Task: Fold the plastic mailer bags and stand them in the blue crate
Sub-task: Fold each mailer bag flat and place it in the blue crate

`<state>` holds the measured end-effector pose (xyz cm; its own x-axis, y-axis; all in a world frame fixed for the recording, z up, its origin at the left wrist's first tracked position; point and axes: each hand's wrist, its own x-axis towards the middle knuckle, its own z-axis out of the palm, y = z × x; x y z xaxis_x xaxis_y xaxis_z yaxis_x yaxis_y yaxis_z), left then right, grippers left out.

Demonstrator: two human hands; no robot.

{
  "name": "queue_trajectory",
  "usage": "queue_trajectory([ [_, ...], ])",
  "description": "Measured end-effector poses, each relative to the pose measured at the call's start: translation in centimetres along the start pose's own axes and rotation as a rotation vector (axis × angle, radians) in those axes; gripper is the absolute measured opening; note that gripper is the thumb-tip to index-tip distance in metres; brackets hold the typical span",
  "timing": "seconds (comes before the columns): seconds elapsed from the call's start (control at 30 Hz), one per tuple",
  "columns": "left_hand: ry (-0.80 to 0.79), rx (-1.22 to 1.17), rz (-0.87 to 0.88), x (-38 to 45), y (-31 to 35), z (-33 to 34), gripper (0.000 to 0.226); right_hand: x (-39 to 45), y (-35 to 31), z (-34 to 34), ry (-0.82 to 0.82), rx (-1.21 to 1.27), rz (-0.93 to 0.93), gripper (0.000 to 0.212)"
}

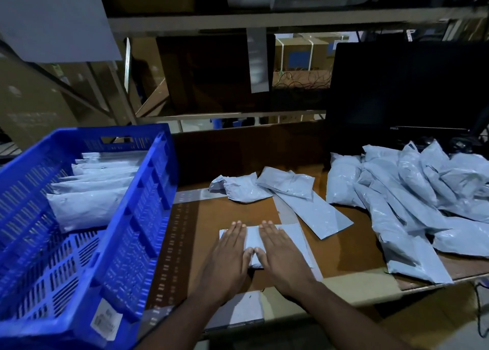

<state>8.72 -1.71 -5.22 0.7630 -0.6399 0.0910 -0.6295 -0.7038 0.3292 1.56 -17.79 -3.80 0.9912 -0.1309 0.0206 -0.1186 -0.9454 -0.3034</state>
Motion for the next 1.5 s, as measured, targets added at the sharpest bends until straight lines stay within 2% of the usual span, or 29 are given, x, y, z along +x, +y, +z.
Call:
queue_trajectory([
  [0.3,-0.043,-0.06,-0.118,-0.5,0.6,-0.9,0.076,-2.3,3.4,-0.3,0.017,-0.017,0.2,0.08],
  [0.5,-0.084,-0.068,-0.161,0.4,0.0,-2.5,0.06,-2.5,3.1,-0.4,0.015,0.048,0.242,0.09],
  [0.63,-0.139,-0.073,-0.173,1.9,-0.8,-4.5,0.066,-2.4,3.1,-1.1,0.025,0.133,0.251,0.086],
  [0.77,-0.229,-0.232,-0.248,2.6,-0.4,-7.5,0.076,-1.6,3.1,-2.9,0.102,0.208,0.122,0.071],
  [0.93,-0.334,-0.328,-0.174,2.5,-0.7,-10.0,0.061,0.2,3.8,-5.2,0.104,0.145,-0.131,0.06],
  [1.07,-0.21,-0.345,-0.125,1.7,-0.3,-12.1,0.062,1.2,4.2,-7.1,0.04,0.118,-0.12,0.036],
  [1.23,-0.086,-0.714,-0.208,0.7,-0.7,-14.5,0.031,1.6,4.8,-8.7,0.006,0.523,-0.065,0.009],
  [1.37,0.135,-0.859,-0.317,-0.5,0.1,-16.4,0.019,2.0,4.6,-10.0,0.04,0.895,-0.032,0.008],
  [1.5,0.31,-0.937,-0.296,-1.4,1.1,-18.4,0.015,2.2,3.8,-11.3,0.105,1.089,-0.035,0.009],
])
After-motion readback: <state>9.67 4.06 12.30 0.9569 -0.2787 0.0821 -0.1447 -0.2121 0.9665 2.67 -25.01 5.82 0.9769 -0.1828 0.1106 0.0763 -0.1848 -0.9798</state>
